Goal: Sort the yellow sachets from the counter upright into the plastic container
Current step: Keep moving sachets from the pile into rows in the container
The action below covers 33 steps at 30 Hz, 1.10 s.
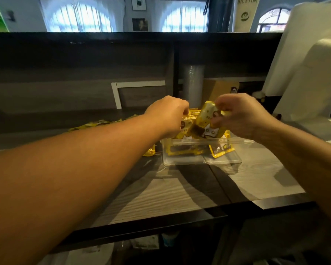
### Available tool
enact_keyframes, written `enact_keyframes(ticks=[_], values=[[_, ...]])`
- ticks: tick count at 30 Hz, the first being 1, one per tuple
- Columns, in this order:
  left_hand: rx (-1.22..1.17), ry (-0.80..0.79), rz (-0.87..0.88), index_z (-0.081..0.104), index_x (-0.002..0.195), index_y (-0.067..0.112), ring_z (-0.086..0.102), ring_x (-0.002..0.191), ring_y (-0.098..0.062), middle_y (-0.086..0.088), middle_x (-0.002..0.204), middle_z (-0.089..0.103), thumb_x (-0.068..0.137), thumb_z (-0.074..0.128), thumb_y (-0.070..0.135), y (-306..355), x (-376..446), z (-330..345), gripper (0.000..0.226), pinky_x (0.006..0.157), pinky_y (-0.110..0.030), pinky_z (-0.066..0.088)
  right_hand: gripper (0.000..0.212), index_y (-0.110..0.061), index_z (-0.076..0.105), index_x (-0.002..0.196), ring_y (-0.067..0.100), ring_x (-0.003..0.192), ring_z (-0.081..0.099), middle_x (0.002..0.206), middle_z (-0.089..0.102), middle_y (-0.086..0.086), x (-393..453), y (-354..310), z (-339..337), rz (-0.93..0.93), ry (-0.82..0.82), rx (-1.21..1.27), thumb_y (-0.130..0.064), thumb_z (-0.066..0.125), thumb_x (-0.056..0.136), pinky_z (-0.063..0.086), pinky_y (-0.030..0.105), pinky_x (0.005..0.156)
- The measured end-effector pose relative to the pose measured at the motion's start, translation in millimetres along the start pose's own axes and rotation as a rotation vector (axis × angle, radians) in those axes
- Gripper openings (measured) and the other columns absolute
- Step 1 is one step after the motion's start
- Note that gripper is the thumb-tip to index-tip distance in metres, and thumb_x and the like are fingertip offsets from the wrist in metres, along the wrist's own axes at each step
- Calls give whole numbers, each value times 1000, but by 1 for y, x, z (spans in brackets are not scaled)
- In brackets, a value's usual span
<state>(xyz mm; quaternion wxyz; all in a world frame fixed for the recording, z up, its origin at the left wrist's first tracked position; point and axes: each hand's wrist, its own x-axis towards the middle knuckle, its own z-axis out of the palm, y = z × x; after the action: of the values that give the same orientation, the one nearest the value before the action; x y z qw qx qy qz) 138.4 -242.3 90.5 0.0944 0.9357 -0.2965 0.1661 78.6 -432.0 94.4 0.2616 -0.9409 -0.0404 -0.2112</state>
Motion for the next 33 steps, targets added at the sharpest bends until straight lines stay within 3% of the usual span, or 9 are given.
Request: enact_keyframes(ticks=[7, 9, 12, 15, 20, 23, 25, 28, 33], values=[[-54, -161, -53, 40, 142, 26, 51, 101, -19, 1, 118, 50, 78, 78, 14, 6, 4, -6, 76, 74, -30, 51, 27, -25, 57, 91, 12, 80, 56, 83, 55, -8, 25, -24, 22, -111, -211, -334, -22, 80, 77, 46, 24, 65], [-1, -163, -63, 36, 142, 29, 51, 101, -21, -2, 120, 48, 76, 80, 24, 11, 4, -5, 79, 78, -35, 54, 36, -22, 55, 102, 13, 83, 57, 88, 57, -7, 30, -27, 32, -132, -209, -347, -24, 80, 77, 45, 24, 67], [198, -109, -88, 35, 143, 31, 43, 125, -32, -7, 135, 44, 74, 81, 46, 11, 11, 0, 84, 95, -49, 44, 50, -21, 56, 113, 16, 87, 60, 95, 61, -3, 38, -22, 43, -156, -207, -370, -37, 82, 74, 51, 27, 72], [192, -218, -122, 29, 147, 34, 39, 131, -35, -8, 139, 41, 74, 79, 50, 9, 19, 4, 90, 101, -57, 38, 61, -26, 54, 116, 21, 101, 51, 107, 55, 1, 46, -13, 44, -179, -191, -562, -54, 79, 68, 49, 37, 85], [97, -310, -162, 25, 150, 30, 48, 124, -32, -6, 136, 43, 71, 80, 51, 4, 25, 13, 98, 96, -52, 46, 108, -37, 5, 152, 36, 147, 5, 159, 15, 4, 55, 3, 35, -96, -469, -656, -46, 79, 73, 19, 65, 111], [103, -304, -155, 23, 152, 28, 47, 127, -31, -6, 142, 40, 71, 80, 55, 2, 24, 15, 103, 93, -47, 48, 116, -39, -11, 152, 35, 144, 19, 156, 22, 8, 56, 6, 38, -120, -524, -761, -45, 77, 77, 25, 65, 108], [111, -293, -143, 26, 150, 26, 49, 123, -30, -7, 138, 42, 72, 79, 56, 2, 24, 15, 99, 89, -44, 50, 114, -37, -8, 152, 33, 134, 37, 146, 36, 10, 56, 6, 41, -165, -445, -791, -48, 76, 76, 38, 56, 102], [131, -243, -95, 34, 144, 24, 53, 115, -29, -7, 131, 46, 74, 76, 57, 2, 23, 18, 88, 84, -44, 54, 103, -30, 19, 148, 28, 118, 52, 133, 50, 6, 57, 8, 41, -173, -326, -746, -53, 80, 68, 51, 44, 90], [159, -270, -76, 28, 149, 24, 47, 125, -33, -10, 140, 41, 73, 75, 62, -1, 24, 21, 97, 88, -46, 50, 104, -30, 26, 145, 28, 121, 50, 132, 50, 5, 57, 13, 46, -129, -315, -682, -53, 84, 62, 48, 48, 94]])
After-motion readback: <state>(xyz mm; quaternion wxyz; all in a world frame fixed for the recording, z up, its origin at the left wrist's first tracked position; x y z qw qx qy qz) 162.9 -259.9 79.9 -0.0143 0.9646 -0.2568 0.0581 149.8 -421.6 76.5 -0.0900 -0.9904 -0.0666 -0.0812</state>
